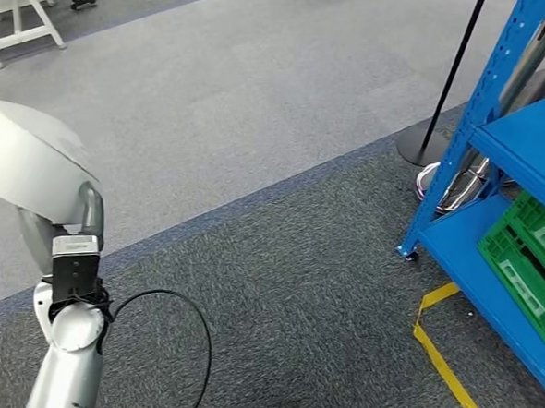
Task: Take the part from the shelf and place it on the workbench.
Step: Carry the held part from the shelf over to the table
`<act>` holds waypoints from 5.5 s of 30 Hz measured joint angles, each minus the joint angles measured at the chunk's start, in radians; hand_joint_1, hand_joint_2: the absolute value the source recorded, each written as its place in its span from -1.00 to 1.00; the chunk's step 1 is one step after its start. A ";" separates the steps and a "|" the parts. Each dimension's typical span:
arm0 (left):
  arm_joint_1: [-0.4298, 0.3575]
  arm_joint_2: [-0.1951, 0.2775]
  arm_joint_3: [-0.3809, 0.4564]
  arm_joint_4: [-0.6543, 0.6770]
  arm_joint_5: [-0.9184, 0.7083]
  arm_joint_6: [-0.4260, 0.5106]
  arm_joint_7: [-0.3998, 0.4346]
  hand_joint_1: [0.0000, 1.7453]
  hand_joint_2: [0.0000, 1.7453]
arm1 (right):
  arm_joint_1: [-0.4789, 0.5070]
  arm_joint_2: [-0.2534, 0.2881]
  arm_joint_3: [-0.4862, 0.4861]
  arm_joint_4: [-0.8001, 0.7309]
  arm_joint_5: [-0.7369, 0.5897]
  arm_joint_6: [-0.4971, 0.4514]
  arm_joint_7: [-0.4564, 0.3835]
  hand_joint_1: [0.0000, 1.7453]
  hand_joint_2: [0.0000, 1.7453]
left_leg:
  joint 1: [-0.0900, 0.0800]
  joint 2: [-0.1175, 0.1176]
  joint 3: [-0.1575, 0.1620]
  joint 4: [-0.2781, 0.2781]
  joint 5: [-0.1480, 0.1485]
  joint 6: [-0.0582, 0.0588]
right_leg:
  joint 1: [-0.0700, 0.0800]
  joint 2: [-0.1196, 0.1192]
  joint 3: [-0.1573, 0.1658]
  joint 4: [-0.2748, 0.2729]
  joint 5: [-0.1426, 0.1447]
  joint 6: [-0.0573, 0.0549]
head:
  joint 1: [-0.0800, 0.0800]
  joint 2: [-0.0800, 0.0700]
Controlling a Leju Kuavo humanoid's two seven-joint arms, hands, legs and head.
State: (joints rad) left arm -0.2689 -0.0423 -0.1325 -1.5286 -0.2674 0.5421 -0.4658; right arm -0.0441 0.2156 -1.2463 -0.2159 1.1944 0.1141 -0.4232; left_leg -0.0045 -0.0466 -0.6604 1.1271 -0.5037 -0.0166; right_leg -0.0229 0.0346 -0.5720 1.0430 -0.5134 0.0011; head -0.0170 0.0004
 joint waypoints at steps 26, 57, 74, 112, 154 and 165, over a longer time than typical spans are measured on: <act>0.008 -0.004 -0.003 -0.002 0.000 -0.002 0.000 1.00 1.00 | 0.000 0.001 0.000 0.000 0.005 -0.010 0.003 -1.00 1.00 | 0.005 -0.078 0.042 -0.086 0.052 0.023 | 0.001 0.048 -0.006 0.008 -0.005 0.024 | 0.003 0.000; -0.011 0.000 -0.009 0.000 0.001 -0.004 0.000 1.00 1.00 | 0.007 0.004 0.036 0.002 0.074 -0.038 0.019 -1.00 1.00 | 0.008 -0.073 0.036 -0.086 0.058 0.022 | -0.004 0.048 -0.031 0.017 0.013 0.032 | 0.001 0.000; -0.018 0.071 0.061 -0.041 0.035 -0.009 -0.014 1.00 1.00 | 0.006 0.006 0.053 0.002 0.092 -0.039 0.019 -1.00 1.00 | -0.022 0.108 0.037 -0.090 0.060 0.035 | 0.016 -0.169 0.022 -0.002 -0.019 0.009 | -0.016 0.000; -0.142 -0.004 -0.030 0.060 -0.008 -0.012 0.035 1.00 1.00 | -0.064 0.074 0.068 0.013 0.109 -0.235 0.324 -1.00 1.00 | 0.003 0.023 0.039 -0.105 0.069 0.055 | 0.009 -0.039 -0.118 0.248 -0.122 0.039 | -0.007 0.000; -0.155 -0.009 -0.087 0.098 0.001 -0.022 0.053 1.00 1.00 | -0.079 0.077 0.082 0.015 0.095 -0.168 0.534 -1.00 1.00 | 0.007 -0.033 -0.009 -0.051 0.060 0.005 | 0.003 0.005 0.026 -0.038 0.013 0.002 | -0.011 0.000; -0.148 -0.001 -0.093 0.102 0.011 -0.068 0.056 1.00 1.00 | -0.075 0.077 0.065 0.015 0.067 -0.147 0.550 -1.00 1.00 | 0.018 0.052 0.016 -0.092 0.084 -0.001 | 0.011 -0.058 0.052 -0.039 -0.019 0.022 | -0.017 0.000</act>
State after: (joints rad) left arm -0.4170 -0.0429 -0.2250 -1.4263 -0.2563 0.4742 -0.4093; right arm -0.1188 0.2930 -1.1817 -0.2006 1.2616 -0.0331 0.1264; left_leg 0.0132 0.0059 -0.6440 1.0348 -0.4200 -0.0179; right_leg -0.0120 -0.0233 -0.5203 1.0038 -0.5329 0.0227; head -0.0336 0.0004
